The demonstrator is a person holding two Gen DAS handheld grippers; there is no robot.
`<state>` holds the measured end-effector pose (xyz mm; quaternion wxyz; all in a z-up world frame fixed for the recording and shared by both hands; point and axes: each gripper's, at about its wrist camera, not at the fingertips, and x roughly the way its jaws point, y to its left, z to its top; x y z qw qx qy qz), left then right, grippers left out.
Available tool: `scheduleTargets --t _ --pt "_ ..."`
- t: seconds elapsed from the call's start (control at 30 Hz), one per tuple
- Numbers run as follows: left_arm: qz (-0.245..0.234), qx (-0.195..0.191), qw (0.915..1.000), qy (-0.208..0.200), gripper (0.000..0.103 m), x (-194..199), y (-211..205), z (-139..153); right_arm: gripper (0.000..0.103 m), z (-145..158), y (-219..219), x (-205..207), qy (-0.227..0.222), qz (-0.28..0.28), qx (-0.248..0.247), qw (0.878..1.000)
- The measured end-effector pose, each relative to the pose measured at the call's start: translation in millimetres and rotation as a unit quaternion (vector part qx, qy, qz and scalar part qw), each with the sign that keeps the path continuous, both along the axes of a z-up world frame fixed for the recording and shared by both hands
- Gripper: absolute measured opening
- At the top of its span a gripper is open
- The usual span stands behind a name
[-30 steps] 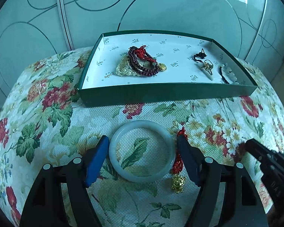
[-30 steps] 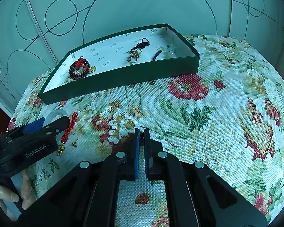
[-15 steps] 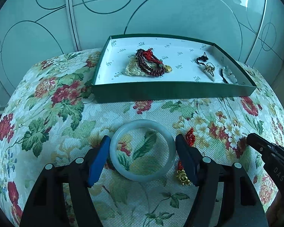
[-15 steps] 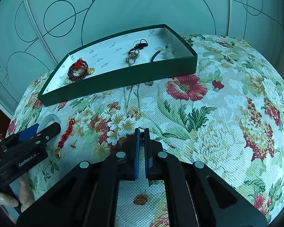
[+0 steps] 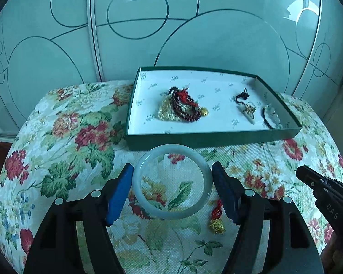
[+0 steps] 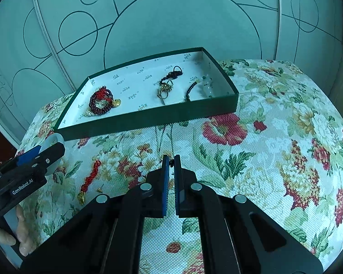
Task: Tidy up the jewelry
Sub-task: 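Carry the jade bangle with the left tool into the green box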
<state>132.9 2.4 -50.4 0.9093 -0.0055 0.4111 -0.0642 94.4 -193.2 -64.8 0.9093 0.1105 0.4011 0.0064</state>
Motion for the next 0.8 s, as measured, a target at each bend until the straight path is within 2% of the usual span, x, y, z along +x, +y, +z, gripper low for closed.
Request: scheduleTargets --t 0.23,0.43,0.6,0.8 --pt "-0.012 -0.006 0.9996 -0.026 0.069 21 -11 20 0.004 30 -8 26 -0.037 -0.003 -0.001 0.999" --pt "-0.017 -0.011 0.9991 -0.038 0.069 59 -25 28 0.004 43 -18 77 -0.051 -0.009 -0.001 0.999" --pt "-0.009 -0.005 0.9992 -0.039 0.069 94 -33 21 0.004 34 -20 119 -0.034 -0.013 -0.018 0.999" --pt "-0.005 0.005 0.9998 -0.020 0.069 121 -39 0 0.004 4 -22 155 0.008 -0.013 -0.030 0.999"
